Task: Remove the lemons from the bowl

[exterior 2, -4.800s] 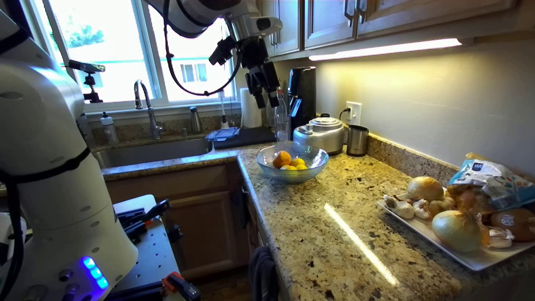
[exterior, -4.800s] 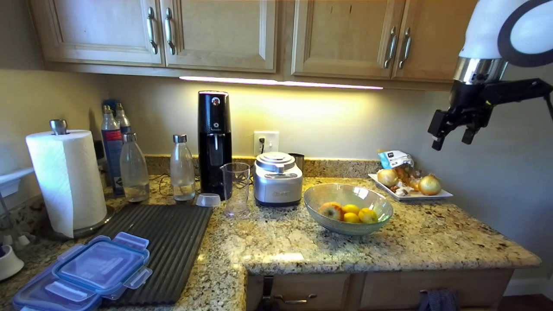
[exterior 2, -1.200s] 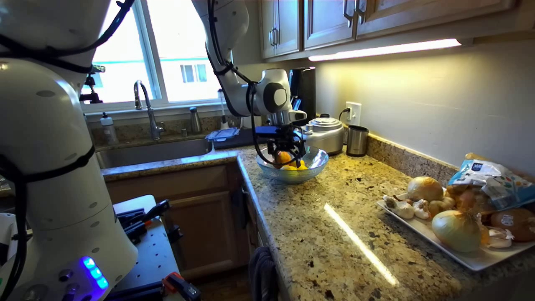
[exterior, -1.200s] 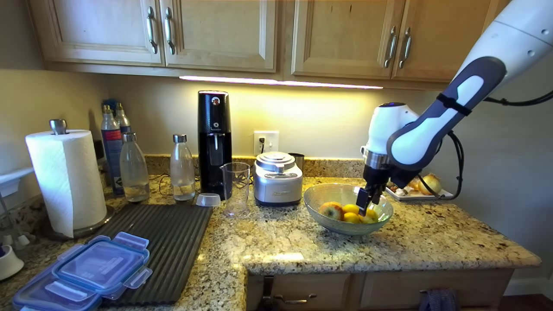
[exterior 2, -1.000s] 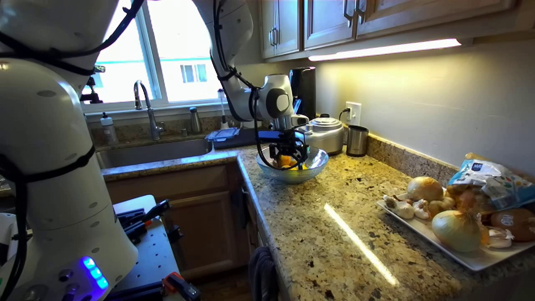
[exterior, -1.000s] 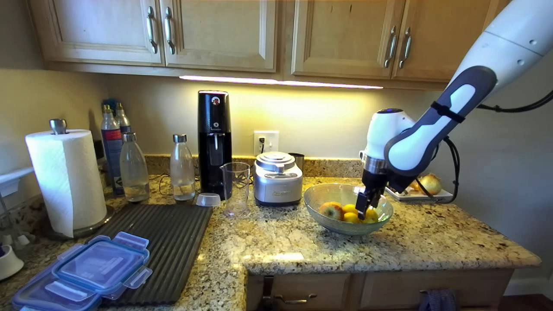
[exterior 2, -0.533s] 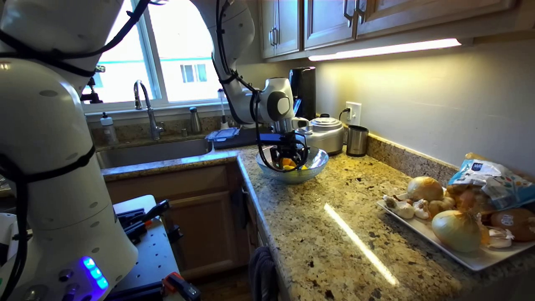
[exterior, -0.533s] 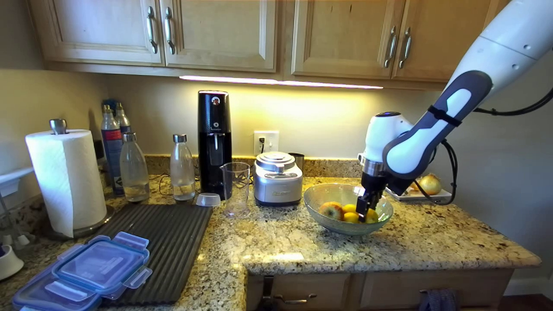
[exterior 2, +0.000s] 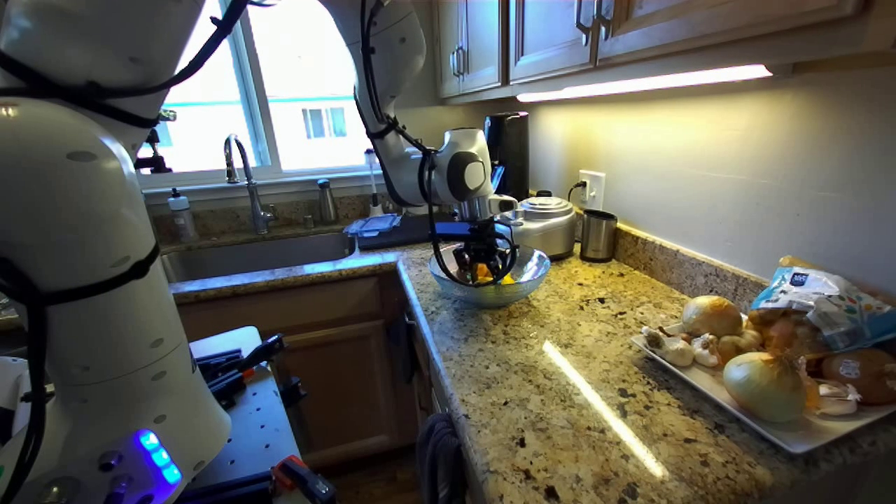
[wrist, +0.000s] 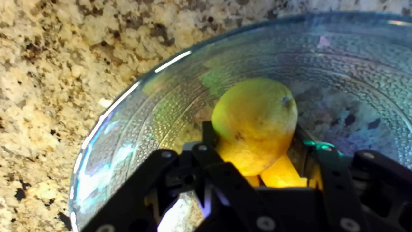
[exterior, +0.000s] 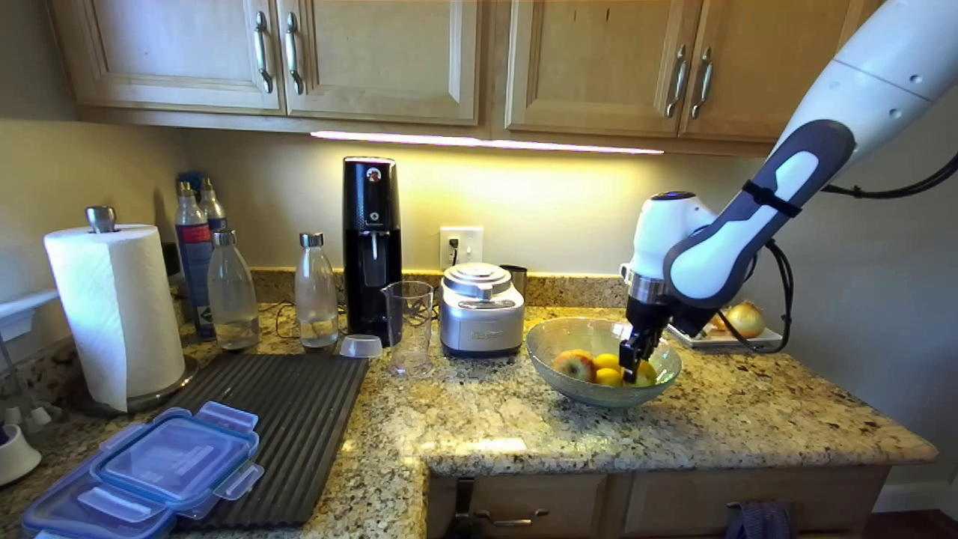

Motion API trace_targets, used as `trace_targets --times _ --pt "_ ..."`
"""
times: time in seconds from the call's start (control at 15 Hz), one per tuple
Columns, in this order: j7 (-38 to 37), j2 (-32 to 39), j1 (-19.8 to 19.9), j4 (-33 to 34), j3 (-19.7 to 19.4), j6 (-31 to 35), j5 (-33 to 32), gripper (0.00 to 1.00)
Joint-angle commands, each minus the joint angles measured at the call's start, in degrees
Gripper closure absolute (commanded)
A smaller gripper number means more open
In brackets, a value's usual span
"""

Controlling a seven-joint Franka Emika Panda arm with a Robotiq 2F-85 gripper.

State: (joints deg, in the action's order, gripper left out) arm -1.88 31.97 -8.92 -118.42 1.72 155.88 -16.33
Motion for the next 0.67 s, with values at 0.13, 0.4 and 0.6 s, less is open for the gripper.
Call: trace_targets --times 0.13,0.4,0.6 --pt "0.45 -9.33 -1.35 -5.32 -1.38 -0.60 -0.88 0.69" --pt "-0.64 -16.00 -1.26 -6.76 -2.19 -2.03 -2.26 0.66" --pt "-3.80 -19.94 -1.19 -7.49 -4.64 -2.37 -5.94 0.65"
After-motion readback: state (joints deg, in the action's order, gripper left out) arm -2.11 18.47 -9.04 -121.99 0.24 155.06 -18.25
